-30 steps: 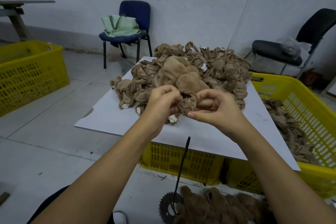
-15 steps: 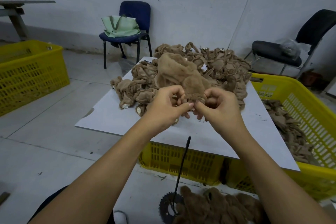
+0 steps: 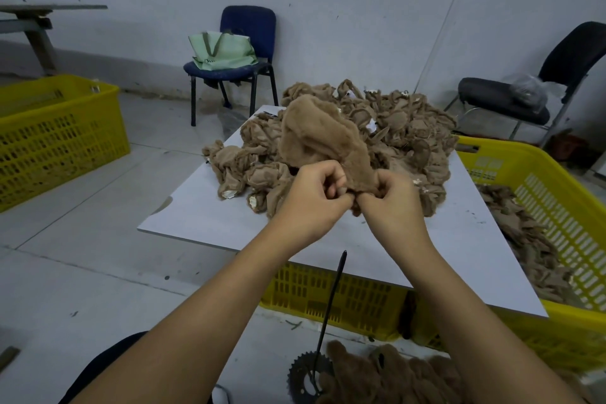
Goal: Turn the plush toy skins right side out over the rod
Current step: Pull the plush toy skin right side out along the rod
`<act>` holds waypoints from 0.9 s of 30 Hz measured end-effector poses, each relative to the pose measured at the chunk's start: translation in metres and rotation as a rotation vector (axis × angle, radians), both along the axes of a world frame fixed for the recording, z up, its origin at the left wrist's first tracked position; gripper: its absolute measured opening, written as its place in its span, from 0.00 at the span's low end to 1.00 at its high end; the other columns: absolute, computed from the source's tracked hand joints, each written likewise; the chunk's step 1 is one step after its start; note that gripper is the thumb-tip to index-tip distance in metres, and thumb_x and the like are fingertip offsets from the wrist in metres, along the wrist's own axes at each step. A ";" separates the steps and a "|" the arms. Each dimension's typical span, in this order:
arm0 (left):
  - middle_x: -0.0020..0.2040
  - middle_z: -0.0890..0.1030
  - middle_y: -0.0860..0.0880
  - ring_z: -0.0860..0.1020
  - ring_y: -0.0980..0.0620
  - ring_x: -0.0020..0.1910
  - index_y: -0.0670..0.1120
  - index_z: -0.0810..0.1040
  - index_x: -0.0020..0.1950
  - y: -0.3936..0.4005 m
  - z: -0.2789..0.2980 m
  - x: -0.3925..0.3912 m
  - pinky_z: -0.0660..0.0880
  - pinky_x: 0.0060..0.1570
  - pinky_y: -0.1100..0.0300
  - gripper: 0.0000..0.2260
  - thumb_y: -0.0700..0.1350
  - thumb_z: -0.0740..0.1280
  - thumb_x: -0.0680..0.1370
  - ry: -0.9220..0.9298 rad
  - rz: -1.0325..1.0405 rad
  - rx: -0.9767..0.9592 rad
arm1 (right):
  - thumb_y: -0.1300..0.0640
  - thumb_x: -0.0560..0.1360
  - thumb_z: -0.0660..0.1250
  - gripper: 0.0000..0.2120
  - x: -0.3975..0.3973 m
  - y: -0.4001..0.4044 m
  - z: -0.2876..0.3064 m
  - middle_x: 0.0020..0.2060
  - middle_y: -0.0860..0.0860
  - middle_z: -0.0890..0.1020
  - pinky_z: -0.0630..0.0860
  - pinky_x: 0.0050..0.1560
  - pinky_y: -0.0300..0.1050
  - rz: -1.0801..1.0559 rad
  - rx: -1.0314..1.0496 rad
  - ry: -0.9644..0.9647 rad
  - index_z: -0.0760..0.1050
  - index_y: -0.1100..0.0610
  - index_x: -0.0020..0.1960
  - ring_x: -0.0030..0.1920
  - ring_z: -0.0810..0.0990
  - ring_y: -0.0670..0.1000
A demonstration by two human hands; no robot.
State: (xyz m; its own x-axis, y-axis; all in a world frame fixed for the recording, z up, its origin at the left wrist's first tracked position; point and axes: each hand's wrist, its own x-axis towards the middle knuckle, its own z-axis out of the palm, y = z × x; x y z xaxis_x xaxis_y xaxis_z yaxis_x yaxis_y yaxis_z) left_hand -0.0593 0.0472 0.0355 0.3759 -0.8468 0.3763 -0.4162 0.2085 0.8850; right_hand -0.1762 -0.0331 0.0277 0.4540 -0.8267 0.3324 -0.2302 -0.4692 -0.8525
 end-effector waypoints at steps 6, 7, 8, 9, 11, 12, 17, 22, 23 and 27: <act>0.31 0.66 0.51 0.64 0.57 0.29 0.46 0.64 0.33 -0.001 0.000 0.014 0.64 0.31 0.63 0.15 0.28 0.64 0.70 -0.113 0.252 -0.055 | 0.56 0.77 0.70 0.15 0.003 0.007 0.000 0.43 0.69 0.81 0.71 0.37 0.50 0.205 0.160 0.076 0.76 0.70 0.49 0.40 0.78 0.66; 0.32 0.66 0.52 0.64 0.56 0.30 0.47 0.63 0.32 -0.001 0.000 0.014 0.63 0.32 0.62 0.16 0.29 0.64 0.69 -0.177 0.300 -0.052 | 0.57 0.77 0.70 0.15 0.004 0.011 0.000 0.41 0.68 0.81 0.73 0.37 0.51 0.211 0.141 0.089 0.76 0.70 0.48 0.41 0.79 0.66; 0.33 0.67 0.52 0.64 0.56 0.31 0.47 0.63 0.33 0.000 -0.001 0.014 0.62 0.32 0.61 0.16 0.29 0.64 0.69 -0.251 0.336 -0.045 | 0.58 0.77 0.69 0.13 0.005 0.015 -0.001 0.39 0.67 0.81 0.76 0.38 0.52 0.218 0.123 0.094 0.75 0.70 0.47 0.40 0.81 0.64; 0.34 0.67 0.53 0.64 0.55 0.32 0.47 0.63 0.34 0.002 -0.002 0.013 0.62 0.31 0.58 0.15 0.30 0.64 0.68 -0.327 0.359 -0.033 | 0.61 0.76 0.68 0.11 0.005 0.018 0.000 0.36 0.65 0.82 0.79 0.38 0.54 0.228 0.116 0.093 0.75 0.70 0.46 0.37 0.83 0.61; 0.35 0.67 0.53 0.66 0.53 0.32 0.47 0.64 0.37 0.005 -0.004 0.011 0.64 0.31 0.53 0.13 0.33 0.65 0.68 -0.441 0.364 0.006 | 0.66 0.75 0.67 0.06 0.003 0.018 0.000 0.30 0.59 0.82 0.79 0.33 0.53 0.224 0.115 0.068 0.75 0.69 0.43 0.32 0.84 0.53; 0.34 0.68 0.53 0.67 0.52 0.32 0.47 0.64 0.37 0.005 -0.005 0.010 0.64 0.30 0.52 0.13 0.35 0.67 0.69 -0.473 0.348 0.026 | 0.67 0.73 0.67 0.04 0.002 0.016 0.000 0.28 0.58 0.81 0.76 0.31 0.50 0.193 0.103 0.048 0.75 0.68 0.41 0.29 0.83 0.53; 0.29 0.66 0.54 0.67 0.51 0.28 0.48 0.65 0.38 0.008 -0.009 -0.004 0.58 0.27 0.58 0.13 0.40 0.69 0.73 -0.689 0.257 0.012 | 0.68 0.69 0.65 0.04 -0.005 0.006 -0.008 0.30 0.62 0.79 0.77 0.31 0.65 -0.005 -0.045 0.039 0.76 0.63 0.37 0.34 0.78 0.67; 0.26 0.65 0.52 0.67 0.47 0.23 0.46 0.65 0.40 0.013 -0.016 -0.005 0.55 0.24 0.59 0.12 0.41 0.69 0.74 -0.747 0.253 -0.018 | 0.67 0.69 0.66 0.06 -0.007 0.005 -0.019 0.29 0.55 0.79 0.76 0.29 0.62 -0.086 -0.126 0.092 0.76 0.57 0.38 0.31 0.77 0.61; 0.26 0.64 0.52 0.67 0.47 0.23 0.46 0.64 0.39 0.015 -0.015 -0.004 0.55 0.24 0.59 0.12 0.40 0.68 0.74 -0.759 0.250 -0.047 | 0.68 0.69 0.66 0.06 -0.007 0.005 -0.020 0.31 0.56 0.79 0.77 0.31 0.63 -0.051 -0.121 0.083 0.77 0.58 0.39 0.33 0.78 0.61; 0.25 0.64 0.53 0.63 0.52 0.21 0.47 0.64 0.38 0.030 -0.014 0.000 0.57 0.21 0.60 0.11 0.40 0.66 0.74 -0.914 0.196 -0.212 | 0.70 0.70 0.66 0.10 -0.012 0.014 -0.023 0.35 0.55 0.81 0.80 0.39 0.64 0.097 -0.098 0.015 0.79 0.58 0.45 0.38 0.80 0.60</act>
State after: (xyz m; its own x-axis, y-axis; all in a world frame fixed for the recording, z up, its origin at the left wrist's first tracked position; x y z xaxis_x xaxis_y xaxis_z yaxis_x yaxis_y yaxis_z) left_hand -0.0588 0.0769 0.0212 -0.0115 -0.6809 0.7323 -0.9717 0.1803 0.1523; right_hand -0.1886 -0.0190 0.0044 0.5358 -0.7425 0.4021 -0.1922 -0.5709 -0.7982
